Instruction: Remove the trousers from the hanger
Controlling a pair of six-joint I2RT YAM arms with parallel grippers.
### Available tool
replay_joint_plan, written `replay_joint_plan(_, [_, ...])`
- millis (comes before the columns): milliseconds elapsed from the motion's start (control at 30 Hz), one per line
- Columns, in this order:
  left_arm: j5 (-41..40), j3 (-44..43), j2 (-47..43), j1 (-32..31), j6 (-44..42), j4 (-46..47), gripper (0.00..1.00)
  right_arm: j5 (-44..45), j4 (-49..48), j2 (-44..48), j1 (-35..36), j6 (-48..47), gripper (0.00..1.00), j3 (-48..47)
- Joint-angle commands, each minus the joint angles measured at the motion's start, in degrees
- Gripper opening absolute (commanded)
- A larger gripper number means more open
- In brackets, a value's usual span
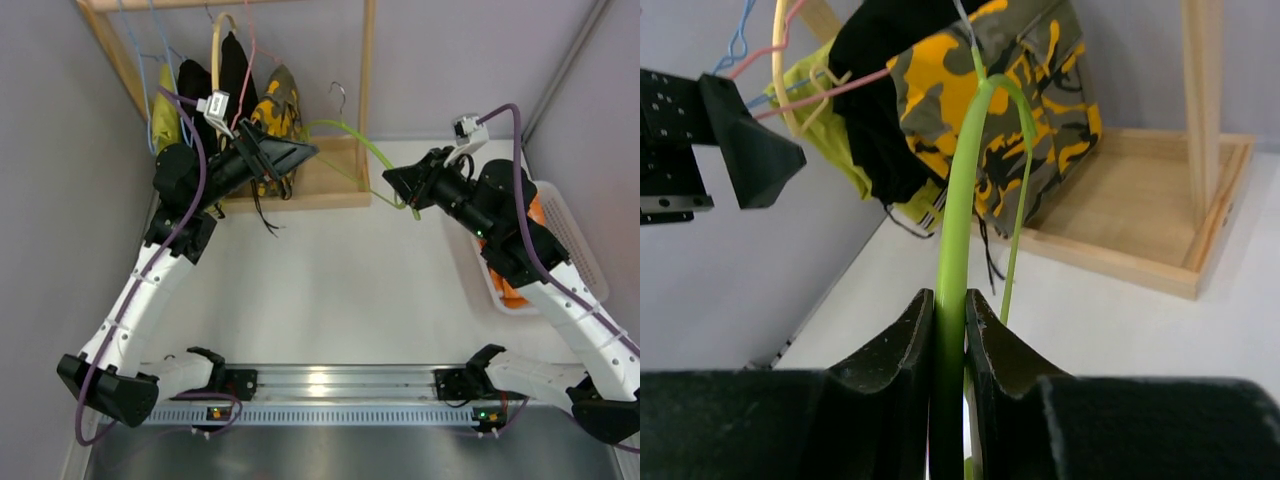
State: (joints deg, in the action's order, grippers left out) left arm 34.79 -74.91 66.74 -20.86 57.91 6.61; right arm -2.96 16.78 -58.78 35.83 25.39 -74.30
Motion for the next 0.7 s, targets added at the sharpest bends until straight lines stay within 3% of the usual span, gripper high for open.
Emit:
replay_joint_plan(0, [-1.0, -2.1, -1.6, 0.6, -1.5, 0.9, 0.99, 4.2, -6.1, 1.6, -0.8, -2.4, 0.0, -5.1])
replay_joint_plan(300, [-1.5, 0.4, -1.4, 0.8, 1.8, 0.9, 0.99, 6.4, -8.4, 2.0, -1.0, -5.4, 0.0, -5.1])
replay_joint_plan(467, [-1.6, 2.2, -0.3, 0.6, 5.9, 0.9, 0.85, 5.9, -10.5, 0.5, -0.9, -5.2, 0.0, -6.2])
replay_joint_plan(667, [-3.1, -1.5, 5.9, -3.0, 11.5, 3.2, 0.86, 3.6, -11.5, -0.3, -0.9, -3.2, 0.0, -6.3])
